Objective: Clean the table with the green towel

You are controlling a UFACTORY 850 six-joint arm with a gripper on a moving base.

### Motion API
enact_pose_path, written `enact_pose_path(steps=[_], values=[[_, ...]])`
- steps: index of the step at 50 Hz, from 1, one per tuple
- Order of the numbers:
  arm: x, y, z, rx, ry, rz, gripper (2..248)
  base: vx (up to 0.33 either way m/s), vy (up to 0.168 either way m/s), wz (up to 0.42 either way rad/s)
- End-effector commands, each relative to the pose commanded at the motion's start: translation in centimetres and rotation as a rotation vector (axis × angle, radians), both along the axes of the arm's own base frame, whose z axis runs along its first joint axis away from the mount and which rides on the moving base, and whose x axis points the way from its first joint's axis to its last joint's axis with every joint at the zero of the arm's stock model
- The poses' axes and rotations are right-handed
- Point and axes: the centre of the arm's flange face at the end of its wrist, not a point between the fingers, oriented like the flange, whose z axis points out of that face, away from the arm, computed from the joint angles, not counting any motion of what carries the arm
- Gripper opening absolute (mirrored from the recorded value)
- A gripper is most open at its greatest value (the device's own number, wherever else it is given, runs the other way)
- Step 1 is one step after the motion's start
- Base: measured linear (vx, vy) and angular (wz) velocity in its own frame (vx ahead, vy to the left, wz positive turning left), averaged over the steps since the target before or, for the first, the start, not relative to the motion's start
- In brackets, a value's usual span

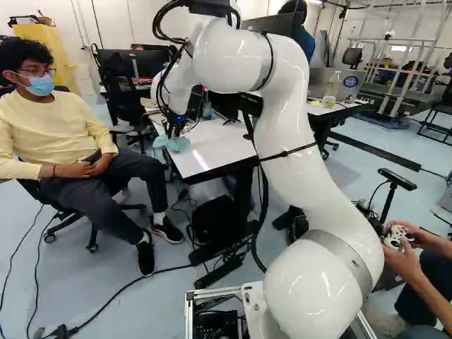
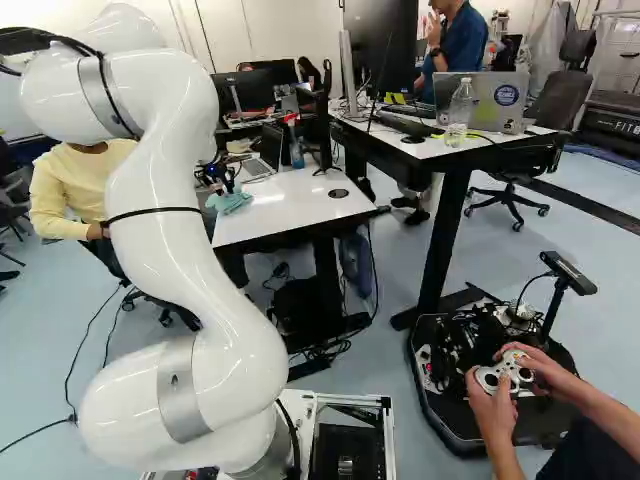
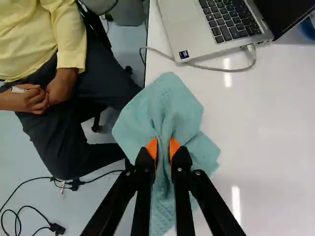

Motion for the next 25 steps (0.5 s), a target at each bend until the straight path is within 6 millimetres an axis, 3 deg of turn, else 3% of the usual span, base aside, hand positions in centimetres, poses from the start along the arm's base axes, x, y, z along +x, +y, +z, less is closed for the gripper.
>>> enact_pose_path(steps=[25], values=[[4.2,-0.1,-0.5,0.019,-0.040,-0.025,51,0.000,0.000,0.000]])
